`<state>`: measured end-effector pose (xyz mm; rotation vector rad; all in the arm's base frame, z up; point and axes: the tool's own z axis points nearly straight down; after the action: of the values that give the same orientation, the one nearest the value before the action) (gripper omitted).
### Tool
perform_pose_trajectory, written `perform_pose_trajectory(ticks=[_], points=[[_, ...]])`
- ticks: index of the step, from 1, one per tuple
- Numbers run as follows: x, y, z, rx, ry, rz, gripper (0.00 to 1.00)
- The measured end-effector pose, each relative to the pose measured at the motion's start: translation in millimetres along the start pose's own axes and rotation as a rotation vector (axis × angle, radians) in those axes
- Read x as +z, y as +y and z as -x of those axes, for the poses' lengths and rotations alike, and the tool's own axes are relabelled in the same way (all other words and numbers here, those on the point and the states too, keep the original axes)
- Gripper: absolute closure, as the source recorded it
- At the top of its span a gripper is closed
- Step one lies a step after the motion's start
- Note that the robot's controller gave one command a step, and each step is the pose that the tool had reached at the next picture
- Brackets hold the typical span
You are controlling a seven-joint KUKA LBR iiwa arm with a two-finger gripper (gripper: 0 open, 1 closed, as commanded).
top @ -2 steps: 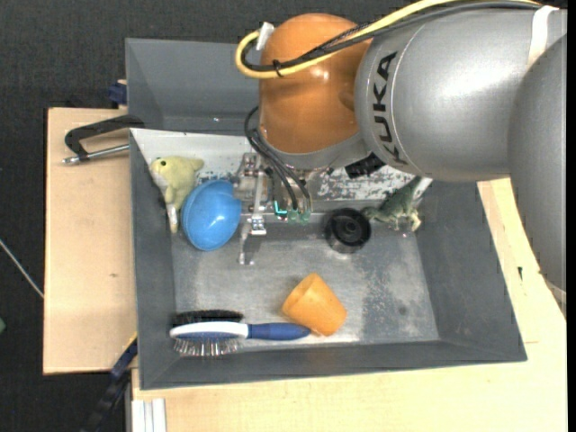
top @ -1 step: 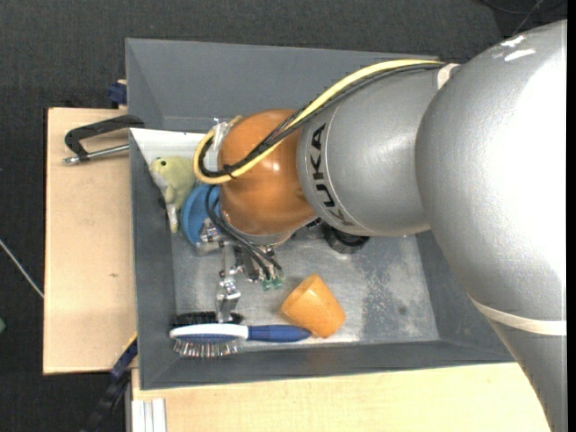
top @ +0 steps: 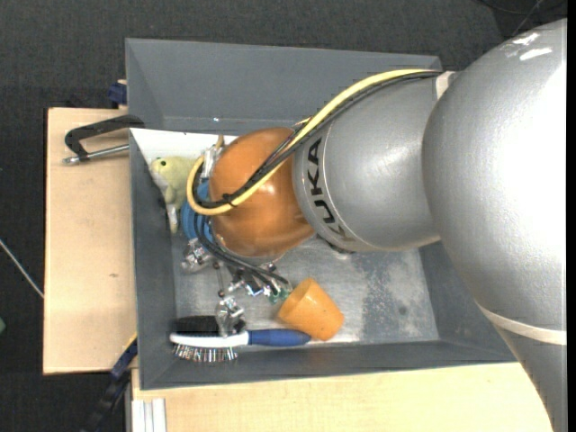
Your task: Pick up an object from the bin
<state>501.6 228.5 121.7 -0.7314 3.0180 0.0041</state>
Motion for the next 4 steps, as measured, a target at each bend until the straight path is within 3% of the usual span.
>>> perform_pose_trajectory(ticks=[1,2,3,4], points=[[-8,-5,-12.5,-0.201,0.028,0.01,0.0],[49,6,-6.1,-0.162,0.035,0.01,0.0],[48,3,-10.1,0.111,0.032,0.004,0.0],[47,2,-9.7,0.114,0.03,0.003,1.0]])
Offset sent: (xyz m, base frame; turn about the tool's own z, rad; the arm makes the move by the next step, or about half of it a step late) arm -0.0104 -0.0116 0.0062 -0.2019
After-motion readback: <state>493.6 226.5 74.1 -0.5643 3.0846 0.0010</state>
